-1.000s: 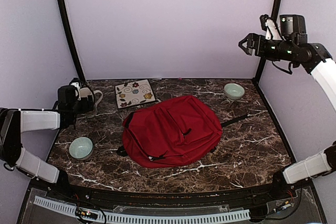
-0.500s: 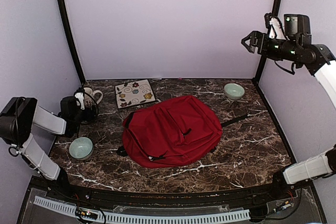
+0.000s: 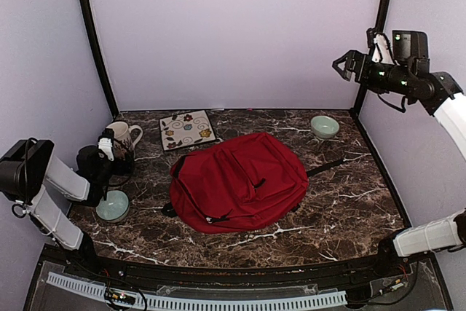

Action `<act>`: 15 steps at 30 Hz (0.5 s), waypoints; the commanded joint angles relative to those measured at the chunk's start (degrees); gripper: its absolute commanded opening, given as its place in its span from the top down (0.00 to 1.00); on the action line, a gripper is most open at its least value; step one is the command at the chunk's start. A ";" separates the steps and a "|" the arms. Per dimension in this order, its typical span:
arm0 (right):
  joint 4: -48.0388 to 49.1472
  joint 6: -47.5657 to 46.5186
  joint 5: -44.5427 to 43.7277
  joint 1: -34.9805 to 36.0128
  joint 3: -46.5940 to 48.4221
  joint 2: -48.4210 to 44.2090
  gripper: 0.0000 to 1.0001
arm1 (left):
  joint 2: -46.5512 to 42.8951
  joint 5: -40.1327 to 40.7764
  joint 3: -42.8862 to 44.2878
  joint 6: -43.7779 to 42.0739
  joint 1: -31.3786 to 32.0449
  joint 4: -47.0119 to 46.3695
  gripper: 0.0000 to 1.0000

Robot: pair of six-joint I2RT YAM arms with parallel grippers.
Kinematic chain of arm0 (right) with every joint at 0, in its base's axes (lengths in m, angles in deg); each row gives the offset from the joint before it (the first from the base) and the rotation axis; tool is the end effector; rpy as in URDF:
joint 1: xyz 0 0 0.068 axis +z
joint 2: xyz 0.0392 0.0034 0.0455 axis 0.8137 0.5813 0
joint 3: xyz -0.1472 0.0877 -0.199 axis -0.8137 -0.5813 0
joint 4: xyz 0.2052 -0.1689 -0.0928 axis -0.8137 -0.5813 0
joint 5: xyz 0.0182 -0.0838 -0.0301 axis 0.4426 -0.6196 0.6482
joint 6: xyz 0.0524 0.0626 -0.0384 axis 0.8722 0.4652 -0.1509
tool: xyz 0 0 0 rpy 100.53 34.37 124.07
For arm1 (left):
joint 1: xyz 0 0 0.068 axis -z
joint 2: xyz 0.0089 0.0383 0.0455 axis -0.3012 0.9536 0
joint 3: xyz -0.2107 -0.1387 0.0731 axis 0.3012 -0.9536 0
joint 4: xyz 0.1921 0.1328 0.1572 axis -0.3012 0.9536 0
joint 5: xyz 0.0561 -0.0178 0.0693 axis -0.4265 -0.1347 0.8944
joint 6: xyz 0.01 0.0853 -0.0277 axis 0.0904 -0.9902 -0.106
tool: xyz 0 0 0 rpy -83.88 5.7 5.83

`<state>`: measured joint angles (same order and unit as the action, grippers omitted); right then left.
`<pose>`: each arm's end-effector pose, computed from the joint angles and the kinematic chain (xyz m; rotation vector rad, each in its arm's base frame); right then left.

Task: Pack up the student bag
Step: Reset both arms

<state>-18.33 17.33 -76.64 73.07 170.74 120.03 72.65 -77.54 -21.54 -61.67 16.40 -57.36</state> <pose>0.2913 0.1009 0.4431 0.0572 1.9054 0.5346 0.3100 0.0043 0.1053 0.0494 1.7493 0.0375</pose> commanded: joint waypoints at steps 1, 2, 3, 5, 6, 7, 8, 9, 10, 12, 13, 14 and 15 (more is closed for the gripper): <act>3.78 1.97 1.05 -0.29 -3.29 -2.05 0.09 | 0.54 -1.27 -2.15 -1.02 -0.28 -10.52 0.01; 4.25 1.93 1.46 -0.32 -4.19 -2.37 0.09 | 0.47 -1.36 -2.26 -1.06 -0.25 -10.65 0.01; 4.86 1.85 1.71 -0.30 -5.31 -2.80 0.09 | 0.14 -1.42 -2.10 -0.86 -0.23 -9.48 0.01; 5.93 1.96 1.55 -0.25 -7.73 -3.79 0.09 | 0.45 -1.51 -2.14 -0.93 -0.27 -10.39 0.01; 6.48 2.23 1.26 -0.32 -8.75 -4.20 0.09 | 0.54 -1.41 -2.27 -1.01 -0.26 -10.71 0.02; 6.93 2.56 1.07 -0.30 -9.68 -4.58 0.09 | 0.30 -1.39 -2.08 -0.93 -0.28 -9.89 0.01; 7.31 2.95 0.98 -0.28 -10.31 -4.89 0.09 | 0.31 -1.43 -2.11 -0.90 -0.28 -9.88 0.01; 7.63 3.17 1.03 -0.27 -10.74 -5.07 0.08 | 0.55 -1.46 -2.19 -0.95 -0.26 -10.49 0.02; 8.08 3.27 1.04 -0.32 -11.04 -5.14 0.08 | 0.45 -1.40 -2.20 -0.91 -0.28 -10.31 0.01; 8.51 3.21 1.10 -0.32 -11.28 -4.99 0.08 | 0.46 -1.49 -2.18 -0.91 -0.23 -10.22 0.02; 8.63 3.21 1.25 -0.33 -11.22 -4.72 0.08 | 0.48 -1.47 -2.20 -0.91 -0.26 -10.32 0.01; 8.80 3.11 1.48 -0.33 -11.14 -4.36 0.08 | 0.50 -1.48 -2.18 -0.90 -0.28 -10.33 0.01; 8.85 3.14 1.89 -0.26 -10.99 -4.08 0.08 | 0.48 -1.45 -2.20 -0.91 -0.23 -10.32 0.01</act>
<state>-13.78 19.91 -75.56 73.07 159.84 115.92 73.15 -78.44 -22.87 -62.24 16.40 -65.51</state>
